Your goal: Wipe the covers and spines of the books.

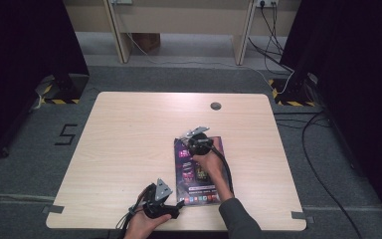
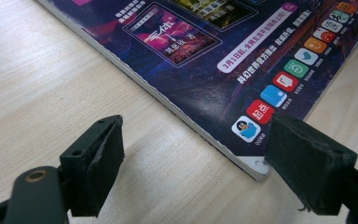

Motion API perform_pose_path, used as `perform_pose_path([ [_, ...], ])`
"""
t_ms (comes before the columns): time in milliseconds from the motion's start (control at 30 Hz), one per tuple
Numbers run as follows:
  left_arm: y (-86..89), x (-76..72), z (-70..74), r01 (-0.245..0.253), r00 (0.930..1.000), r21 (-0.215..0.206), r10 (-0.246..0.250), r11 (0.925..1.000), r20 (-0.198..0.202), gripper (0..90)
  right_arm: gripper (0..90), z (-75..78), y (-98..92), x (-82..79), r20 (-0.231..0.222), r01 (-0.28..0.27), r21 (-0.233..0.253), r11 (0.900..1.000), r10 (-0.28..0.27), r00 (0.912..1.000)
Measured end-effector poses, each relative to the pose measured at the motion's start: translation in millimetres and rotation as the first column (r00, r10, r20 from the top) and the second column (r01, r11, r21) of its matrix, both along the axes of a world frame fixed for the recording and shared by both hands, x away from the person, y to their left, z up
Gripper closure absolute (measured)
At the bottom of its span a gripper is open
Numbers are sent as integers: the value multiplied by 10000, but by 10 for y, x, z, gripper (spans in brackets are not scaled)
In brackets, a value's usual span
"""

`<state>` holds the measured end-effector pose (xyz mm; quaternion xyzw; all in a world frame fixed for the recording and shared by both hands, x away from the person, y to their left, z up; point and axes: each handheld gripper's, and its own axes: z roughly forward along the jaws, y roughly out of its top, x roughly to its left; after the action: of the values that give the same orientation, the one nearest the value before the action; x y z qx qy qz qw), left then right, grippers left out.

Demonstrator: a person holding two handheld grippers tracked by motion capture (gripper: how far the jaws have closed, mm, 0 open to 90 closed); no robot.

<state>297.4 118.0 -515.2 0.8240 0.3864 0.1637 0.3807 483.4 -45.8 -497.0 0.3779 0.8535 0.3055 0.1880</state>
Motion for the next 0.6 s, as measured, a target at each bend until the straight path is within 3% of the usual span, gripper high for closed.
perform_pose_path([
  [167,4,0,1,8,10000,13,-8,10000,-2,187,721,3,173,-46,106,-506,-238,9984,509,9986],
  [400,17,14,-2,-33,9997,-218,28,9998,-239,190,721,-4,177,-155,75,-921,-86,9957,922,9957],
  [600,115,21,50,-66,9990,-259,54,9996,-445,187,720,-29,134,-356,181,-1481,204,9888,1477,9889],
])
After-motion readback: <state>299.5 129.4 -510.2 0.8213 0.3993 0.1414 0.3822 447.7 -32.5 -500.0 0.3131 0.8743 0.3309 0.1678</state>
